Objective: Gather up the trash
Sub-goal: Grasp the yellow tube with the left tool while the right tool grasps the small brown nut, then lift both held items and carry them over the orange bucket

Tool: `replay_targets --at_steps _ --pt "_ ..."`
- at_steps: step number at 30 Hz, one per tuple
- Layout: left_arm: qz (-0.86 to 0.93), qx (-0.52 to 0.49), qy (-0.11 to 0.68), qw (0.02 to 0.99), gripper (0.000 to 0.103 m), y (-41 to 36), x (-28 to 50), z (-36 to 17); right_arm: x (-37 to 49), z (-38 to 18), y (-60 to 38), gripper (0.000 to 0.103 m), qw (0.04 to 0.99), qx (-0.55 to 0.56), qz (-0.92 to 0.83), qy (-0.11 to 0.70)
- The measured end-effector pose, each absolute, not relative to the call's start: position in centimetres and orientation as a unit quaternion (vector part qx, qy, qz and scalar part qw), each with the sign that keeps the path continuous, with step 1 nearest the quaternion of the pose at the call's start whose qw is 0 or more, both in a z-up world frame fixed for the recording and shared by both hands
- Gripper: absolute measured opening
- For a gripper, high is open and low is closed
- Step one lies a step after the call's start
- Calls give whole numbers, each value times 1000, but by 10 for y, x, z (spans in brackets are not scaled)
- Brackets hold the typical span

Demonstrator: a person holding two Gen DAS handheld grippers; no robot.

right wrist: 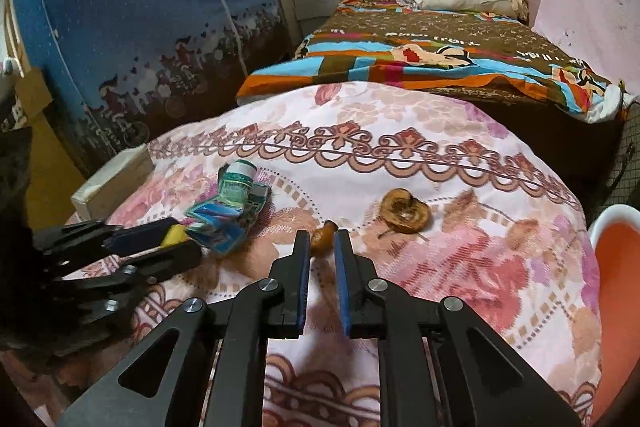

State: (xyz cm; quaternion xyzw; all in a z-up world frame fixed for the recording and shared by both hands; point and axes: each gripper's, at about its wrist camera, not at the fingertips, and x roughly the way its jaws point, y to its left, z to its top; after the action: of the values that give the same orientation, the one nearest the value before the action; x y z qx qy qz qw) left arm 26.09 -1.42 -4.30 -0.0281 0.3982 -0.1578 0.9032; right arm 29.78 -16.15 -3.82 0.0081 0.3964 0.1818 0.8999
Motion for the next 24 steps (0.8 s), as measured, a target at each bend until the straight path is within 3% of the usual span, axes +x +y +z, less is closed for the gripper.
replay_targets --at_steps 2,5,10,12,18,24 --pt "-154 -39 398 904 16 -9 261 -44 302 -42 -158 22 895 4 179 408" --pt "-153 -48 396 904 16 -7 259 -44 306 -45 -155 24 892 -2 171 418" --pt "-155 -58 388 907 16 -7 252 -43 308 -47 -153 23 892 -5 166 421" --pt "-156 -59 380 910 16 -7 248 -41 307 -47 -153 15 892 -6 169 418" --pt "-153 -42 341 926 16 -10 233 -29 298 -44 -154 15 899 -9 174 401" --pt "-159 -36 288 944 16 -18 217 -14 262 -21 -171 15 928 11 181 326"
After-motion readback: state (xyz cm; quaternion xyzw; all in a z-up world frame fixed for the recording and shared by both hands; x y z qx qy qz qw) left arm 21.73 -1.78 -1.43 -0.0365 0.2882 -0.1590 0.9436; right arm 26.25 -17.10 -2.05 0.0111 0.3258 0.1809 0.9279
